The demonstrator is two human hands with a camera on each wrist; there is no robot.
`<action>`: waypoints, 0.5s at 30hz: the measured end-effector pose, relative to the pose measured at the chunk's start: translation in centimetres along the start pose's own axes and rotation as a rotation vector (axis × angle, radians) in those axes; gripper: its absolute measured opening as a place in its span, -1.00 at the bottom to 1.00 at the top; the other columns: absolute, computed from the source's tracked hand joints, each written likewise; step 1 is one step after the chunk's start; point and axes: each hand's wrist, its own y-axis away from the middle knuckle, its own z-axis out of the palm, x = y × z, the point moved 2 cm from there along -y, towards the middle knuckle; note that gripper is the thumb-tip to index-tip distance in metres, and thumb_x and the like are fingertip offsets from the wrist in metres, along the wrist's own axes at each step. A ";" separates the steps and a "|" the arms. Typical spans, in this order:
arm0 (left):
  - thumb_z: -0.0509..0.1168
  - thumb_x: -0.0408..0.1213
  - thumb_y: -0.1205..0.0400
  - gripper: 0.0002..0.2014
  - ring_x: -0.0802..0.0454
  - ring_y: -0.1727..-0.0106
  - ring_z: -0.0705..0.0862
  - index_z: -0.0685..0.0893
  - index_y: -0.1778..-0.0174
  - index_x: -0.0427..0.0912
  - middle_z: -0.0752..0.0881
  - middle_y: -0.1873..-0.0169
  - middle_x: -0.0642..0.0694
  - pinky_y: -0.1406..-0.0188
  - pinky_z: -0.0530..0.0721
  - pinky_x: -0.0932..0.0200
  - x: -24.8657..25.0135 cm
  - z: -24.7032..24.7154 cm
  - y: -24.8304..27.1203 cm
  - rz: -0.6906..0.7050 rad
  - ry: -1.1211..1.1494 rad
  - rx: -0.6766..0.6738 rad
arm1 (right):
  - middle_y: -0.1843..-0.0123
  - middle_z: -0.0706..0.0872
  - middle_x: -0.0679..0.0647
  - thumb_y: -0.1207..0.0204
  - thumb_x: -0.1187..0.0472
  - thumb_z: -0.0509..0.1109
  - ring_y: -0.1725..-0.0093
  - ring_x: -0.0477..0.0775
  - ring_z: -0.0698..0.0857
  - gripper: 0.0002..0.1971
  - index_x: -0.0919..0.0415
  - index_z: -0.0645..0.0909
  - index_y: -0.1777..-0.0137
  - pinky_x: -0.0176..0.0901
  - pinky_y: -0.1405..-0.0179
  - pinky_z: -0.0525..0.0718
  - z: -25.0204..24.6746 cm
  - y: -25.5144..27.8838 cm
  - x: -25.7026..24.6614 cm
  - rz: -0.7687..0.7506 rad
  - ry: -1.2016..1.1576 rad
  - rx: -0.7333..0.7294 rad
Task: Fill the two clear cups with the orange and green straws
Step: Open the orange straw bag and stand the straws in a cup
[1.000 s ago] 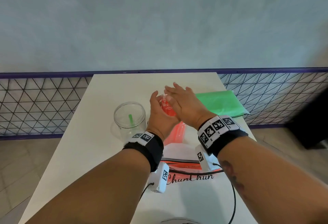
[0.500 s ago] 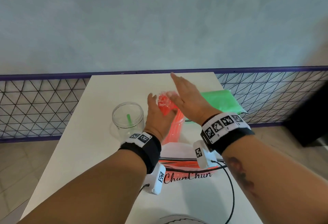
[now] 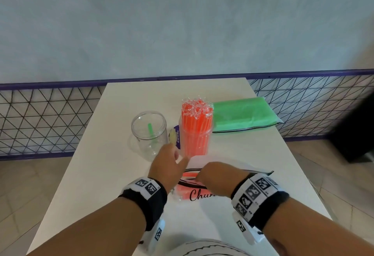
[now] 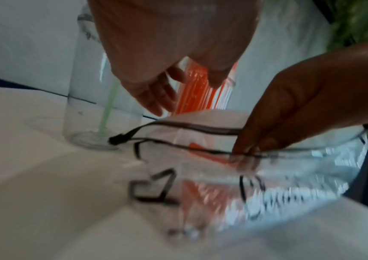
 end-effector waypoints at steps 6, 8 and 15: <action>0.29 -0.45 -0.58 -0.66 -0.14 -0.36 0.57 0.68 -0.21 -0.01 0.35 -0.54 -0.05 -0.33 0.58 0.02 -2.0 2.5 1.2 0.285 -0.488 -0.529 | -0.11 0.70 0.12 -0.65 0.09 0.31 -0.09 0.19 0.71 -0.73 0.17 0.59 -0.28 0.07 -0.17 0.68 2.6 -0.9 -0.7 0.088 -0.129 0.124; 0.31 -0.37 -0.63 -0.48 -0.13 -0.37 0.54 0.50 -0.51 0.10 0.35 -0.50 -0.08 -0.36 0.57 0.01 -2.8 3.0 1.4 0.274 -0.661 -0.600 | -0.21 0.64 0.13 -0.60 0.09 0.35 -0.19 0.19 0.67 -0.67 0.16 0.55 -0.32 0.09 -0.22 0.66 3.5 -0.8 -0.7 0.090 -0.097 0.148; 0.57 -0.16 -0.37 0.04 -0.21 -0.35 0.56 0.07 -0.67 0.07 0.36 -0.42 -0.14 -0.19 0.68 -0.04 -1.8 3.2 0.9 0.163 -0.515 -0.757 | -0.21 0.69 0.15 -0.66 0.16 0.26 -0.21 0.21 0.65 -0.75 0.21 0.57 -0.27 0.01 -0.20 0.55 3.7 -0.8 -1.9 0.088 -0.101 0.056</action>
